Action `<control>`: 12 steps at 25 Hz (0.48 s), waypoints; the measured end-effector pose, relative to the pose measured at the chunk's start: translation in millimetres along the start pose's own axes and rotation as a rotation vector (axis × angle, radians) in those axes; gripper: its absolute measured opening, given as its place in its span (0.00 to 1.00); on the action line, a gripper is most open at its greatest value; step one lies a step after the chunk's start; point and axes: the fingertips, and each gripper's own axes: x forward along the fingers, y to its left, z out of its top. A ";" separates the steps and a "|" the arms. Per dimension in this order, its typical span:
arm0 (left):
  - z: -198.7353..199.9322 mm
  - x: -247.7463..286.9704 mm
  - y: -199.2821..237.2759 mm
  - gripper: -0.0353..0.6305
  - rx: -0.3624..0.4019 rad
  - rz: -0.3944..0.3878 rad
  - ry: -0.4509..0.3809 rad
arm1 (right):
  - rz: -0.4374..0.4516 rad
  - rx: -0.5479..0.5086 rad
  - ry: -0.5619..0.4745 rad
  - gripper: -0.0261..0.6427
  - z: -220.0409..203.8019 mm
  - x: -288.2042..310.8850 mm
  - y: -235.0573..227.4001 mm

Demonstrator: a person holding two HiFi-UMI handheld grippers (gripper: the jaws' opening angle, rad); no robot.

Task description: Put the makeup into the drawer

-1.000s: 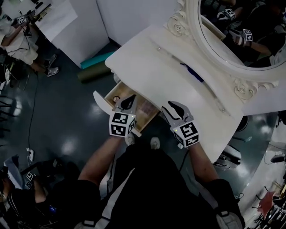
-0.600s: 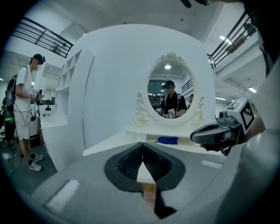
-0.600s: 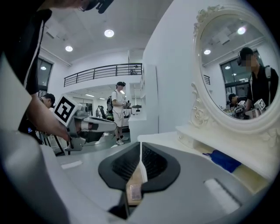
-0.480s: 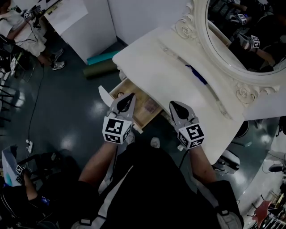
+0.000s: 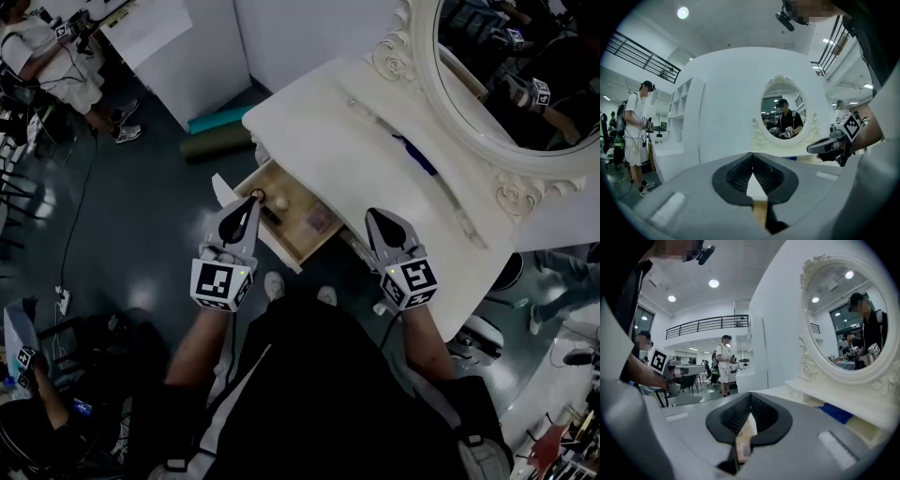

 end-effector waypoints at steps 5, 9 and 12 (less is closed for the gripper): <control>1.2 -15.1 -0.1 0.06 -0.030 0.040 -0.015 | 0.010 -0.005 -0.018 0.04 5.8 -4.9 1.9; 0.2 -25.5 1.1 0.06 -0.044 0.071 -0.023 | 0.017 -0.005 -0.027 0.04 6.6 -8.0 2.8; -2.2 -28.5 -0.6 0.06 -0.044 0.082 -0.021 | 0.024 -0.009 -0.027 0.04 5.0 -8.7 4.2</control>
